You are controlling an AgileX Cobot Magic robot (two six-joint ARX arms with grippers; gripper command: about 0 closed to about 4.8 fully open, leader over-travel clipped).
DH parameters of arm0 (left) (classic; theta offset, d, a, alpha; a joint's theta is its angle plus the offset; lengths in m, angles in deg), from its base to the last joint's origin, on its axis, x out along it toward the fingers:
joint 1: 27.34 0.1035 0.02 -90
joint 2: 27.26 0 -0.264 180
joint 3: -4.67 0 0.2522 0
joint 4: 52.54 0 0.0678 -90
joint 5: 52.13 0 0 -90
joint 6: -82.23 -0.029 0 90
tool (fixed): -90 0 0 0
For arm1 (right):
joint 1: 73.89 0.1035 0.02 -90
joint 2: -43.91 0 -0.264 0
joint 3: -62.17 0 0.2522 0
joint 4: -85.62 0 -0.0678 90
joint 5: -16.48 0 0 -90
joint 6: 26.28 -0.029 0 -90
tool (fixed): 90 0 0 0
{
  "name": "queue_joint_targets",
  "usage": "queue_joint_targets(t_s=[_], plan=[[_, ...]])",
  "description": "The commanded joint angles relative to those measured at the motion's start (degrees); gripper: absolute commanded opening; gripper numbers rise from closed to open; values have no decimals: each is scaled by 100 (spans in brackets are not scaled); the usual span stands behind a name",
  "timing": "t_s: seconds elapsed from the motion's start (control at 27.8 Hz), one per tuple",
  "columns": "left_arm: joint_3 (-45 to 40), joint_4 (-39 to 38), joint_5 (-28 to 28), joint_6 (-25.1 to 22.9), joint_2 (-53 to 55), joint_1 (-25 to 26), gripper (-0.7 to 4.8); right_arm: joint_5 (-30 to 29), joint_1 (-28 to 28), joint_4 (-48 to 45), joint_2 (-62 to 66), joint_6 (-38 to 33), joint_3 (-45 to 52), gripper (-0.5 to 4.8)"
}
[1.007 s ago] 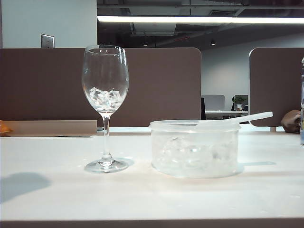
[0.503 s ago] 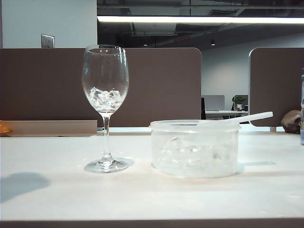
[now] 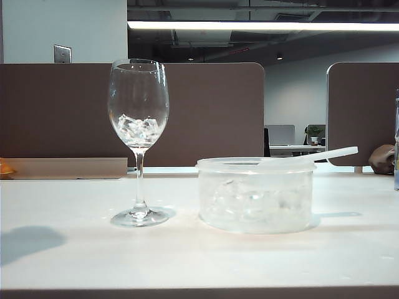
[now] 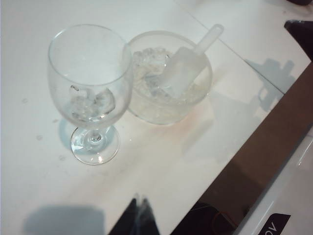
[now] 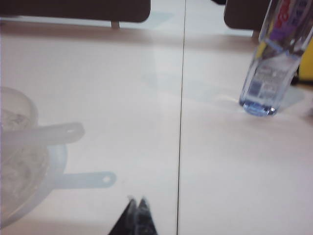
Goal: Pick up an ice shovel filled with ice cubes and pour the ice from the shovel into the glass.
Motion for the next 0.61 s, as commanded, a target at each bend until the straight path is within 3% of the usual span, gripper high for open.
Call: queue_joint_targets(t_s=[0.04,0.61], plan=[[17,72,-26,-24,-9,4,-3,-20,2,-98,-212,-212,144,-6],[17,72,-26,-24,-9,4,-3,-146,22,-118,-835,-376,542,-6]])
